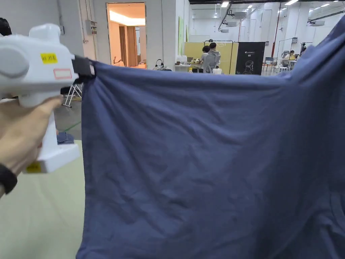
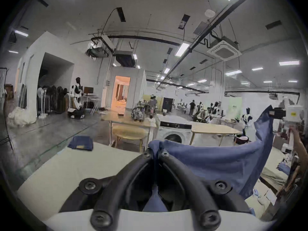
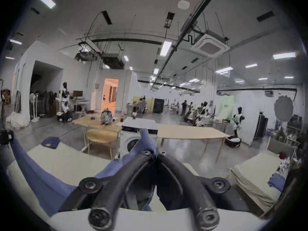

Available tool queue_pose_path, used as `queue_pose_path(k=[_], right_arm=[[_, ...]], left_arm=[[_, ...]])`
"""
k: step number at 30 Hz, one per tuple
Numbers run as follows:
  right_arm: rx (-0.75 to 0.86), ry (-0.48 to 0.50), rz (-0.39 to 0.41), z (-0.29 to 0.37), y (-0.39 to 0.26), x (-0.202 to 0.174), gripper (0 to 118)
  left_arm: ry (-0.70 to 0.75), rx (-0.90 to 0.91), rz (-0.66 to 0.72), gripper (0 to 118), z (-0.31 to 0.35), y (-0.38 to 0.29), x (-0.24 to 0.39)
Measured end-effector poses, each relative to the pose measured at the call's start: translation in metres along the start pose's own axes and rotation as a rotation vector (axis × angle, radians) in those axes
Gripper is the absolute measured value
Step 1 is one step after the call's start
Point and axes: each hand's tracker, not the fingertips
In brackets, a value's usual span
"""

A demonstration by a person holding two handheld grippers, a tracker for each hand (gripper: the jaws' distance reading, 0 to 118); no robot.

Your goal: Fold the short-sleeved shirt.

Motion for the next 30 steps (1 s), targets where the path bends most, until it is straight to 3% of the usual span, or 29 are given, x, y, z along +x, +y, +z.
queue_pose_path(k=[4,11,14,16,21,25,30], right_arm=[[0.060,-0.018,-0.018,-0.025,0.036,-0.012,1],[0.162,-0.099,0.023,-0.048,0.091,-0.034,1],[0.200,-0.067,-0.038,-0.048,0.110,-0.040,1],[0.196,-0.064,-0.028,-0.045,0.114,-0.046,1],[0.149,-0.054,0.021,-0.049,0.090,-0.057,1],[0.206,0.015,-0.013,-0.035,0.043,-0.062,1],[0.129,0.118,-0.034,0.002,-0.023,-0.058,1]], left_arm=[[0.029,0.070,-0.079,0,-0.022,0.036,0.014],[0.044,0.063,-0.089,0,-0.054,0.061,0.003],[0.055,0.066,-0.119,0,-0.059,0.067,0.008],[0.068,0.075,-0.141,0,-0.064,0.066,0.010],[0.063,0.036,-0.140,0,-0.078,0.043,0.002],[0.044,-0.003,-0.105,0,-0.068,0.000,-0.008],[0.050,-0.091,-0.115,0,-0.045,-0.065,-0.012]])
